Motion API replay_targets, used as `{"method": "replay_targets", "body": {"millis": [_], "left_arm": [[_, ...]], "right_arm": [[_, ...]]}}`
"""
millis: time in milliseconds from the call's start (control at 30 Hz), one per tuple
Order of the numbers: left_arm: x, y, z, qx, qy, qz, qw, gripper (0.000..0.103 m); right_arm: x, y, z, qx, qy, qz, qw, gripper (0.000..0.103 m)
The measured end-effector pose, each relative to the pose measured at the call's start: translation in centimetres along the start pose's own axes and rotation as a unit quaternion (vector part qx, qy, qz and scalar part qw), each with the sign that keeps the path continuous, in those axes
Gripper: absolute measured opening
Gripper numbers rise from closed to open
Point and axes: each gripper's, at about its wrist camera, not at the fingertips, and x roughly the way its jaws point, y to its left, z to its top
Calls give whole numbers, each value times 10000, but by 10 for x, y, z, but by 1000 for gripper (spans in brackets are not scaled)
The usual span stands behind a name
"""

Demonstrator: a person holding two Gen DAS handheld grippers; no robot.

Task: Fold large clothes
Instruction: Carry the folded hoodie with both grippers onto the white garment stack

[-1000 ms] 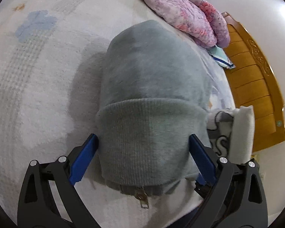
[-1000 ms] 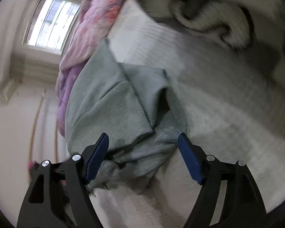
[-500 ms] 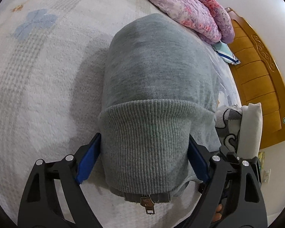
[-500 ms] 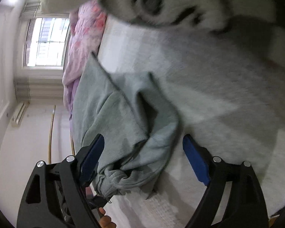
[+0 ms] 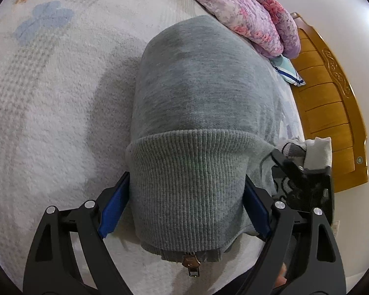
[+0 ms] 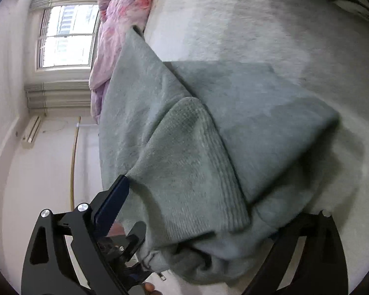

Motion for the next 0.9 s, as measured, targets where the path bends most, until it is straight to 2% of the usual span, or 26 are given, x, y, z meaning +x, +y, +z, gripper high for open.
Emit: {"method": "replay_targets", "body": {"millis": [100,133,167,200,300,333,433,600,733,900], "left_arm": [[1,1,0,-62,10,-66,10000,85],[1,1,0,-84,-10,-79,9999,85],[1,-1,-1,-76,-21,-72,9999,84],[-1,-2,-2,-48,-61,-50,10000,82],[-9,-9,-6,106,-259,-17,9996,75],[-13,-10,-8,120,-371,-27,9992,74],[-31,-17,-13,100,-695,-146,9974,71],[-65,-38,-17,193,-963,-316,9947,71],[-98,-74,-26,501,-1337,-383,9890,71],[-129,-134,-44,909,-1761,-639,9781,71]], "right_arm": [[7,-4,2,-136,-54,28,9999,90],[7,-3,1,-178,-73,35,9998,86],[5,-1,-1,-249,-84,41,9996,78],[5,2,-3,-364,-57,58,9993,59],[-7,15,-7,-882,-102,-19,9960,35],[-13,31,-12,-1374,-167,-222,9901,31],[-25,68,-26,-2399,-255,-579,9687,27],[-51,117,-48,-3334,-534,-692,9387,25],[-78,140,-53,-3584,-725,-496,9294,25],[-143,165,-46,-3891,-1087,-31,9148,25]]}}
